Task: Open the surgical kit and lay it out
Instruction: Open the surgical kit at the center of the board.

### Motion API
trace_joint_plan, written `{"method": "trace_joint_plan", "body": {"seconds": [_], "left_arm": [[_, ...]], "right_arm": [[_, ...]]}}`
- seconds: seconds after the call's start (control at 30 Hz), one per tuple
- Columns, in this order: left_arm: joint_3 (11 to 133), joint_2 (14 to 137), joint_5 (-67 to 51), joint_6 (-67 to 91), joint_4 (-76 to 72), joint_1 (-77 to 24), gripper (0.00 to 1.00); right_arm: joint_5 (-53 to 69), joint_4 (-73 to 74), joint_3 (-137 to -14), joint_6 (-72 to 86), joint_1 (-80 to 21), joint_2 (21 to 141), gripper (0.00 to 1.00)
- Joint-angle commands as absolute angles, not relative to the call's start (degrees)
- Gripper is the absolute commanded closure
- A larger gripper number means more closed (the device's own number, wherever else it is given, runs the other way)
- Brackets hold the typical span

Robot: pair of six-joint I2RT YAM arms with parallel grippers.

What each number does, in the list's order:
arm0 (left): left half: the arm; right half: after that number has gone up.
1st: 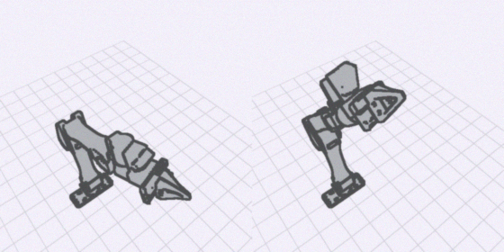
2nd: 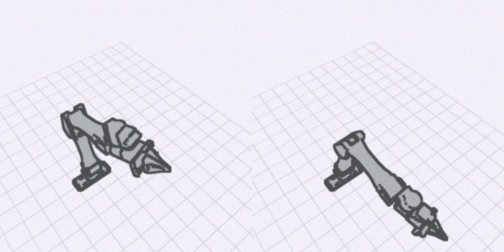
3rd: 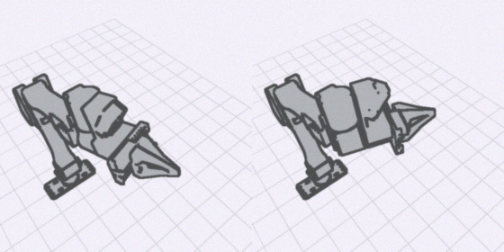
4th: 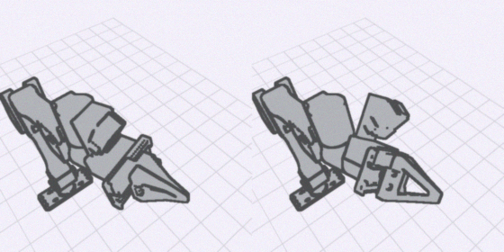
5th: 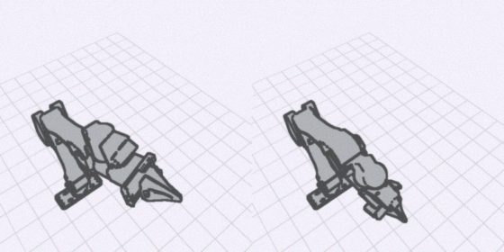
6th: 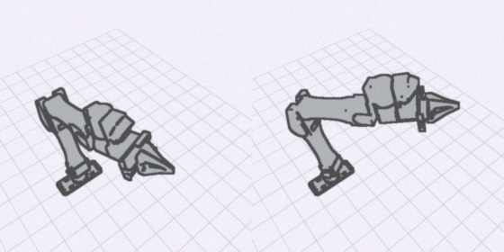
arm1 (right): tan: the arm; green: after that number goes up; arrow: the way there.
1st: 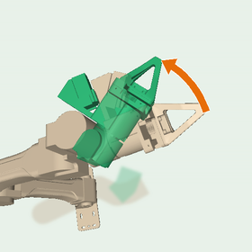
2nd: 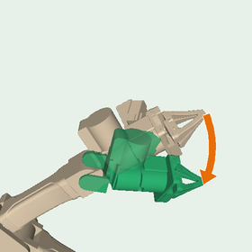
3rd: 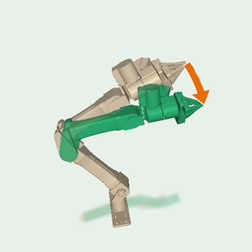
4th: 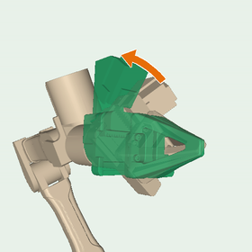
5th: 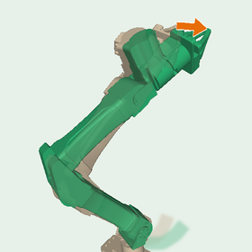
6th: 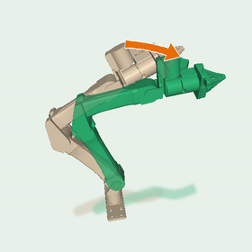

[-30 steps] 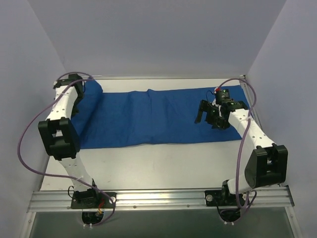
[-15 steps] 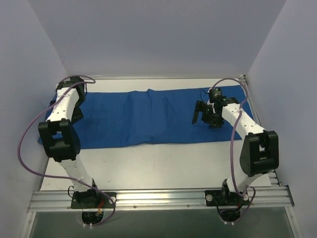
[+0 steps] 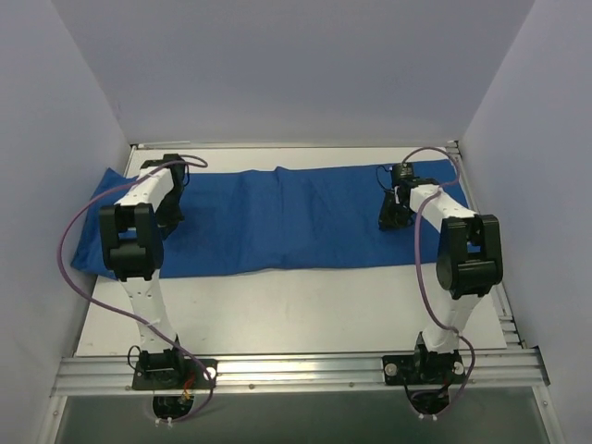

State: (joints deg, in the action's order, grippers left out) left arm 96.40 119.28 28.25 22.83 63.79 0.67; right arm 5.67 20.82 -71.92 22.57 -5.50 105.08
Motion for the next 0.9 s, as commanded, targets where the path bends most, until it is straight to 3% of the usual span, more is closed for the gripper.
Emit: {"method": "trace_joint_plan", "body": {"seconds": [0.0,0.47,0.87], "left_arm": [[98.8,122.1,24.7,22.0,61.2,0.6,0.98],[100.8,130.5,17.4,24.1,59.9,-2.7,0.98],[101.8,128.0,17.0,25.5,61.8,-3.1,0.97]], "right_arm": [[4.3,19.2,-72.0,22.4,-3.5,109.1,1.00],[1.5,15.6,-61.7,20.5,11.2,113.2,1.00],[1.0,17.4,-61.3,20.1,12.1,110.4,1.00]]}}
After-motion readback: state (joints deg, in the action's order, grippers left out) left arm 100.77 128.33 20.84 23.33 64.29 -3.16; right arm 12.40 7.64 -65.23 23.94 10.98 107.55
